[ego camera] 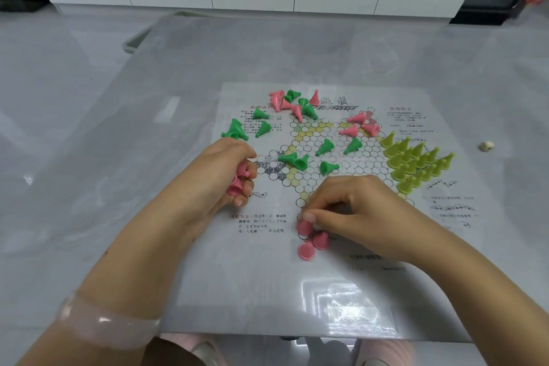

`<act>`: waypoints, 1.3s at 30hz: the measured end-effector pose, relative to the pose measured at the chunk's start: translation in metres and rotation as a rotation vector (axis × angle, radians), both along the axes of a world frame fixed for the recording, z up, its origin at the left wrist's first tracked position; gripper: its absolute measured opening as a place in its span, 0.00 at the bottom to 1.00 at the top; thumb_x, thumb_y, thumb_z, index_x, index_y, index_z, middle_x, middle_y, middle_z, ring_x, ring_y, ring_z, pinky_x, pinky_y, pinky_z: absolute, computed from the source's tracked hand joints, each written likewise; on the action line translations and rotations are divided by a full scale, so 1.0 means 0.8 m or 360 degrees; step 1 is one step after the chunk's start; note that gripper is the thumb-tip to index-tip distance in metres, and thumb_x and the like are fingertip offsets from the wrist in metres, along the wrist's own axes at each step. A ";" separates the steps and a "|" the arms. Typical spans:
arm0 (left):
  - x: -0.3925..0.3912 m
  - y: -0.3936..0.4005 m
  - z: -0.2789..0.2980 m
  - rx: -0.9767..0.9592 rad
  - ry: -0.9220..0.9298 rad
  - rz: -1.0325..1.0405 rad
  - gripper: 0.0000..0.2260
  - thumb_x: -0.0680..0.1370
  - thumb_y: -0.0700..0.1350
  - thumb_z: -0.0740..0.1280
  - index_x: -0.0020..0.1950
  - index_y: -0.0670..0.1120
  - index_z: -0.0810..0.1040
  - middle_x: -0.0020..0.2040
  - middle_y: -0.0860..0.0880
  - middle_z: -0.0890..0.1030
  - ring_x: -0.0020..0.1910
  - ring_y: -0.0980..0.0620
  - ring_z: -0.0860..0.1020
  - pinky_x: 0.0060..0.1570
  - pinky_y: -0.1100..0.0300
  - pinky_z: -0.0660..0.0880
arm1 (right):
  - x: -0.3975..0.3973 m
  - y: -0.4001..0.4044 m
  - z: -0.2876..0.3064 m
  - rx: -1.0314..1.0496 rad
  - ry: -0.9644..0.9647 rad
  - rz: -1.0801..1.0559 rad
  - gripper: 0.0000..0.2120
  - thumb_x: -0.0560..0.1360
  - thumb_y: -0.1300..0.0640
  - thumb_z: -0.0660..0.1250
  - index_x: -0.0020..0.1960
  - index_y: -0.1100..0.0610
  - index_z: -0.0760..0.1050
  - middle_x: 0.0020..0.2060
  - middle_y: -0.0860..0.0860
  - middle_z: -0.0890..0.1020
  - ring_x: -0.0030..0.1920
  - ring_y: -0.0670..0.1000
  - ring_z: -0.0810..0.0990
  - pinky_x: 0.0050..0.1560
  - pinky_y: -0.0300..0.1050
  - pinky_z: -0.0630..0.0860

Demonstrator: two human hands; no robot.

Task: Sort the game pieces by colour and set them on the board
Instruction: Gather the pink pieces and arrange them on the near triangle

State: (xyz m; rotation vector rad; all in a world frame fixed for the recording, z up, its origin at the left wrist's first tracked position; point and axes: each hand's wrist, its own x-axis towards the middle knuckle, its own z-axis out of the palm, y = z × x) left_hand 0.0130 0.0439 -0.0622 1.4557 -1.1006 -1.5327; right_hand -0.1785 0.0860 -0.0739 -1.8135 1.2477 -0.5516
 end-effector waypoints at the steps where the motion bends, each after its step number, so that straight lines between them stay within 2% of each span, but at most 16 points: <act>1: 0.000 0.000 0.000 0.0000 0.0003 0.0003 0.03 0.77 0.40 0.59 0.43 0.43 0.69 0.32 0.46 0.70 0.24 0.52 0.67 0.18 0.66 0.62 | 0.000 0.001 0.001 0.0004 0.0001 0.0009 0.05 0.71 0.55 0.69 0.39 0.54 0.82 0.38 0.50 0.83 0.33 0.44 0.82 0.45 0.42 0.78; 9: 0.002 0.000 -0.001 -0.0007 0.0004 -0.0011 0.03 0.77 0.41 0.59 0.44 0.43 0.69 0.32 0.46 0.70 0.24 0.53 0.68 0.18 0.66 0.62 | -0.001 0.001 -0.001 0.0011 -0.0007 0.0036 0.03 0.71 0.56 0.69 0.40 0.52 0.82 0.40 0.49 0.82 0.35 0.44 0.82 0.45 0.41 0.78; 15: 0.002 0.000 -0.002 -0.0008 0.0009 -0.0008 0.02 0.77 0.41 0.59 0.44 0.43 0.69 0.32 0.46 0.70 0.23 0.53 0.68 0.18 0.66 0.62 | -0.002 0.002 -0.003 -0.0029 0.0042 0.0074 0.03 0.70 0.54 0.70 0.40 0.49 0.82 0.39 0.46 0.82 0.39 0.43 0.82 0.44 0.34 0.75; 21: 0.003 -0.002 -0.004 -0.0013 0.0029 -0.0002 0.03 0.77 0.40 0.59 0.44 0.43 0.69 0.32 0.46 0.70 0.23 0.53 0.68 0.18 0.66 0.62 | -0.004 0.002 -0.002 0.0006 0.0041 0.0098 0.05 0.73 0.54 0.67 0.41 0.51 0.82 0.39 0.48 0.82 0.37 0.43 0.81 0.45 0.40 0.77; 23: 0.003 -0.002 -0.004 0.0013 0.0074 -0.0002 0.02 0.76 0.40 0.60 0.43 0.43 0.70 0.32 0.45 0.71 0.23 0.53 0.69 0.19 0.65 0.63 | -0.004 0.003 0.000 0.0031 -0.0036 0.0060 0.07 0.73 0.55 0.66 0.41 0.52 0.82 0.38 0.47 0.82 0.36 0.43 0.82 0.41 0.35 0.75; 26: 0.003 0.002 0.000 0.0145 0.0260 -0.0101 0.02 0.73 0.37 0.59 0.43 0.42 0.70 0.35 0.43 0.73 0.26 0.51 0.70 0.23 0.62 0.66 | -0.005 0.000 0.004 -0.0102 0.0016 -0.0062 0.08 0.74 0.52 0.64 0.43 0.49 0.82 0.37 0.45 0.82 0.37 0.40 0.79 0.38 0.29 0.72; 29: -0.002 0.013 0.001 0.0276 0.0404 -0.0353 0.13 0.62 0.35 0.58 0.45 0.41 0.69 0.37 0.41 0.73 0.30 0.49 0.71 0.28 0.59 0.67 | -0.002 -0.002 0.009 -0.0228 -0.0006 -0.0185 0.05 0.73 0.51 0.65 0.43 0.45 0.80 0.39 0.45 0.83 0.41 0.40 0.79 0.42 0.34 0.74; 31: -0.009 0.020 0.001 0.0333 0.0470 -0.0462 0.11 0.63 0.36 0.58 0.45 0.41 0.70 0.37 0.40 0.74 0.30 0.49 0.71 0.28 0.59 0.67 | 0.003 -0.002 0.011 -0.0310 -0.0073 -0.0232 0.06 0.71 0.55 0.68 0.44 0.44 0.79 0.39 0.45 0.83 0.41 0.42 0.79 0.44 0.38 0.75; 33: -0.016 0.024 0.002 0.0373 0.0530 -0.0563 0.06 0.70 0.42 0.59 0.45 0.42 0.71 0.36 0.42 0.76 0.31 0.49 0.71 0.29 0.60 0.67 | 0.009 -0.002 0.013 -0.0386 -0.0079 -0.0222 0.09 0.70 0.58 0.70 0.46 0.44 0.80 0.38 0.46 0.82 0.40 0.44 0.78 0.43 0.40 0.75; 36: -0.020 0.023 -0.001 0.0407 0.0593 -0.0613 0.14 0.78 0.53 0.53 0.44 0.43 0.70 0.31 0.46 0.75 0.30 0.50 0.70 0.30 0.60 0.65 | 0.016 -0.001 0.014 -0.0410 -0.0099 -0.0159 0.09 0.70 0.57 0.71 0.49 0.47 0.80 0.37 0.47 0.80 0.38 0.45 0.76 0.42 0.42 0.74; 39: -0.021 0.023 -0.002 0.0390 0.0607 -0.0618 0.18 0.77 0.57 0.52 0.44 0.43 0.69 0.29 0.48 0.73 0.29 0.51 0.70 0.28 0.61 0.65 | 0.021 -0.002 0.012 -0.0391 -0.0163 -0.0163 0.07 0.70 0.56 0.71 0.47 0.48 0.81 0.37 0.48 0.80 0.38 0.46 0.77 0.42 0.44 0.75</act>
